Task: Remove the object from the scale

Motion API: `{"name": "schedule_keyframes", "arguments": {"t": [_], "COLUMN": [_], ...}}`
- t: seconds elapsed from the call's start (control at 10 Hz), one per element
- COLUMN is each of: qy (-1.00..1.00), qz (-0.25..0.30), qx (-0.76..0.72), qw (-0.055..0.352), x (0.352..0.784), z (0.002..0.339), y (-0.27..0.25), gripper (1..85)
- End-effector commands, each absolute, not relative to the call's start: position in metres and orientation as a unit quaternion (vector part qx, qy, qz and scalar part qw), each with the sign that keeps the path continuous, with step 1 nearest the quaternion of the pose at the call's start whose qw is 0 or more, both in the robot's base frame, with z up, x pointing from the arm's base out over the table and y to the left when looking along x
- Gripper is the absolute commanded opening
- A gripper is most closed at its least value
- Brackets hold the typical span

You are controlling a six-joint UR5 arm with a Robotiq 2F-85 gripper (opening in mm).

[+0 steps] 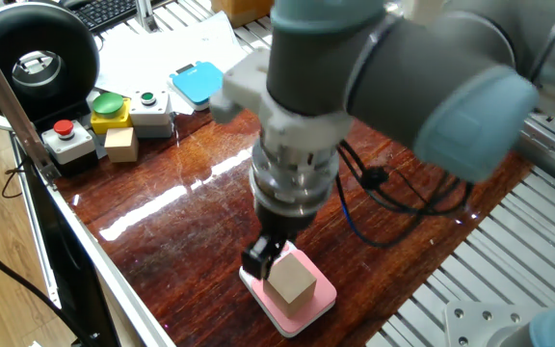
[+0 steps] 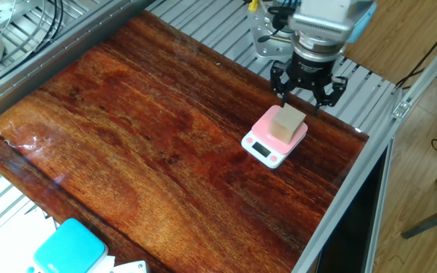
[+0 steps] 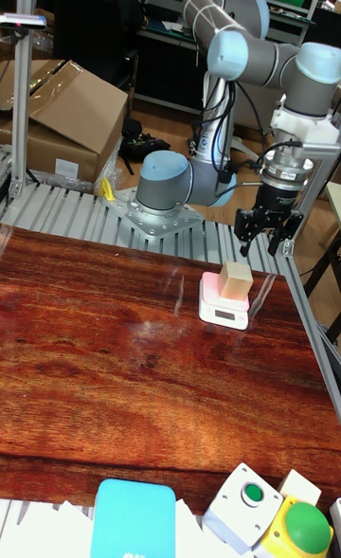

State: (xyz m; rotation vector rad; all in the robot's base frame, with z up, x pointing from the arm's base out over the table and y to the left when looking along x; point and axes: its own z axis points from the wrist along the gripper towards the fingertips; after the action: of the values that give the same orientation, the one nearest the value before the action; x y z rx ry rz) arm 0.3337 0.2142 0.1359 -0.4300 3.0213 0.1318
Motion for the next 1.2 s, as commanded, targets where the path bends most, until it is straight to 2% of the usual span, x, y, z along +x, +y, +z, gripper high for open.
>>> {"name": "schedule_keyframes", "arguments": {"t": [0.0,0.2,0.5,0.8,1.1], "qy": [0.983,0.982,0.994,0.997,0.999], "qz": [0.066,0.069,0.032,0.01,0.038], "qx": [-0.157,-0.159,-0.1,-0.079,-0.035], "qw": [0.065,0.069,0.018,-0.011,-0.013], "x": [0.331,0.334,0.312,0.298,0.307], "z": [0.126,0.124,0.119,0.119,0.105], "y": [0.212,0.212,0.189,0.176,0.203], "gripper": [60.7,61.3,60.7,59.0,59.0]}}
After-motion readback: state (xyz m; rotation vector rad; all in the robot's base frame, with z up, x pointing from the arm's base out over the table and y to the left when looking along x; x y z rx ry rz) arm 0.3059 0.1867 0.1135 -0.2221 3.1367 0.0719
